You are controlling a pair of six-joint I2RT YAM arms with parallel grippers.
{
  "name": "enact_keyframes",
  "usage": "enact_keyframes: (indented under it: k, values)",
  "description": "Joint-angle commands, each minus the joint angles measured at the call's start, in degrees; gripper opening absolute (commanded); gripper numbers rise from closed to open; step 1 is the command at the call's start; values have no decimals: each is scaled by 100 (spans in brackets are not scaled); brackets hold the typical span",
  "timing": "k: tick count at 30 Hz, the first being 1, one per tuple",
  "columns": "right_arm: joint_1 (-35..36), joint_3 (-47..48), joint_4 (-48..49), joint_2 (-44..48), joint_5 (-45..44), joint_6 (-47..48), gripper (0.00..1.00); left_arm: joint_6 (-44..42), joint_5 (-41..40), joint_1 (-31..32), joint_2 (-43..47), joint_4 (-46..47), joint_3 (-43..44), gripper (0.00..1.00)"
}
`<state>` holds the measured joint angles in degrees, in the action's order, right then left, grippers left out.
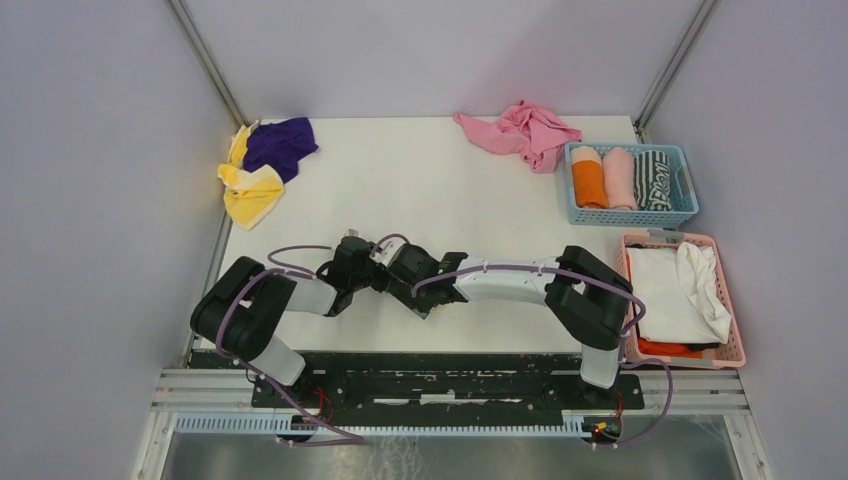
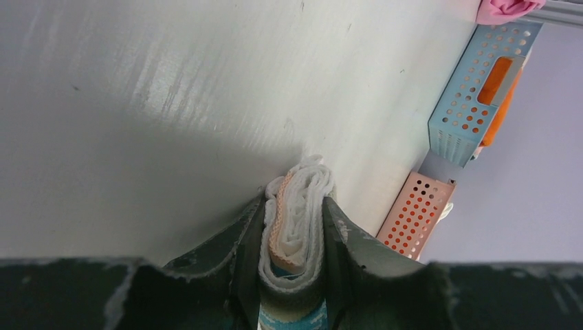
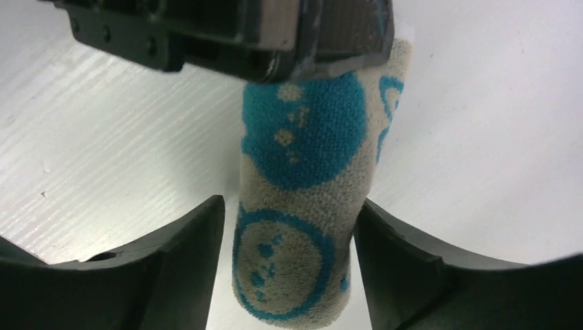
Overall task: Roll the towels
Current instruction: Roll the towel at the center of the board.
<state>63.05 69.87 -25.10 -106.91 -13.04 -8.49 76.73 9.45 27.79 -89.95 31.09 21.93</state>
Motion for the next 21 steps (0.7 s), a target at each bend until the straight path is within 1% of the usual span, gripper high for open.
enact_keyframes:
  k: [1,3,6,13,17,19,21]
  values:
    - [324,209,-377,-30,-779,559,81,-123,-411,30,-117,-1445,-61,35]
    - [418,222,-374,-101,-878,658,81,-119,-426,29,-106,-1556,-28,35]
    - [477,211,-327,-220,-845,735,80,-125,-427,37,-104,-1630,9,35]
    - [543,248,-336,-545,-912,798,69,-157,-434,62,-131,-1783,97,36]
    - [527,352,-439,-755,-1058,735,66,-143,-458,119,-90,-1800,103,36]
    - [489,380,-447,-807,-1086,672,61,-126,-448,132,-77,-1800,96,36]
    - [442,372,-458,-839,-1089,631,53,-115,-451,141,-36,-1800,80,36]
